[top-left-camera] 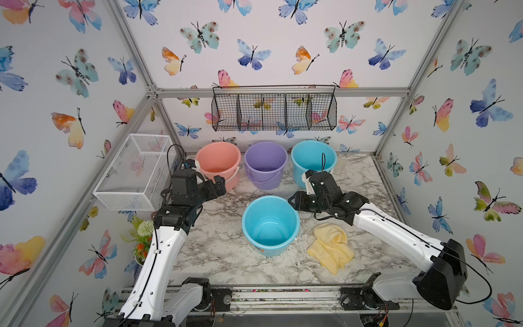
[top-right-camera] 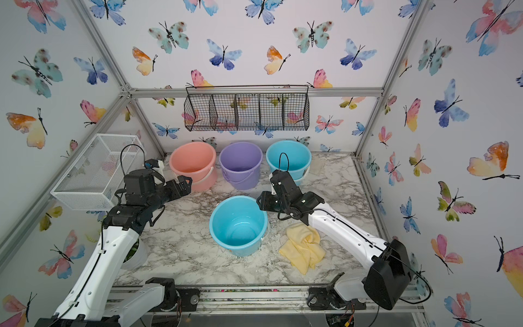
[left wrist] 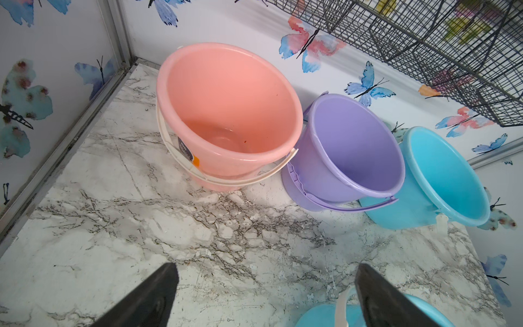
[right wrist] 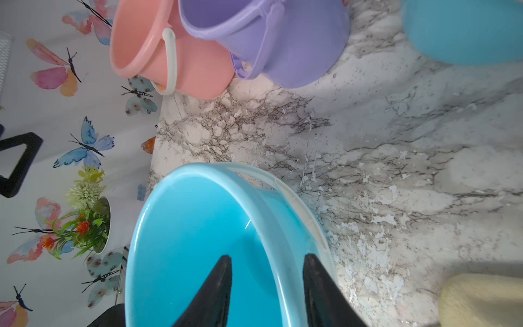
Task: Wipe the inside of the bucket with a cloth
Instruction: Pick up the cleaning item at the center of the board.
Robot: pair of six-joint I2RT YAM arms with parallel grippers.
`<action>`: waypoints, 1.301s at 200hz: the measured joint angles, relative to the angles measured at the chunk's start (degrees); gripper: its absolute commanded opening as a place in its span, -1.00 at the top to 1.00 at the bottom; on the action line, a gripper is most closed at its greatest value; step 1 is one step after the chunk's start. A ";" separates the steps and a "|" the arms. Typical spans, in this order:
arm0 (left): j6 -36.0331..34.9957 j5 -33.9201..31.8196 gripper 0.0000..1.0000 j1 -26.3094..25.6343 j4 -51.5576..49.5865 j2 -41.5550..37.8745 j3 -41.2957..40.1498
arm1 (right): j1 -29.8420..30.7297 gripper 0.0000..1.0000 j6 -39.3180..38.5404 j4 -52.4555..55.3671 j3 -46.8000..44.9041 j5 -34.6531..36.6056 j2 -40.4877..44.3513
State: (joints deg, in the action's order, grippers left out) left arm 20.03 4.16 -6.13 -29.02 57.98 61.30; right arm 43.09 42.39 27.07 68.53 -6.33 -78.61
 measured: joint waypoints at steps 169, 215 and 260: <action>0.55 9.57 -0.97 -2.75 -2.62 1.33 0.72 | -11.74 -0.95 5.31 16.98 -26.32 8.28 14.51; 1.62 10.10 -0.97 -9.53 -7.34 0.94 -0.70 | -11.74 -0.89 9.27 11.54 -33.73 9.20 14.53; 4.44 10.12 -0.78 -14.16 -10.67 -1.36 -5.01 | -11.78 -0.25 10.43 7.08 -38.60 10.34 13.27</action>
State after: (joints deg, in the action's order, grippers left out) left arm 24.47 14.28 -20.29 -39.68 56.62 56.29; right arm 31.31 52.82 34.15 29.93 4.01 -65.34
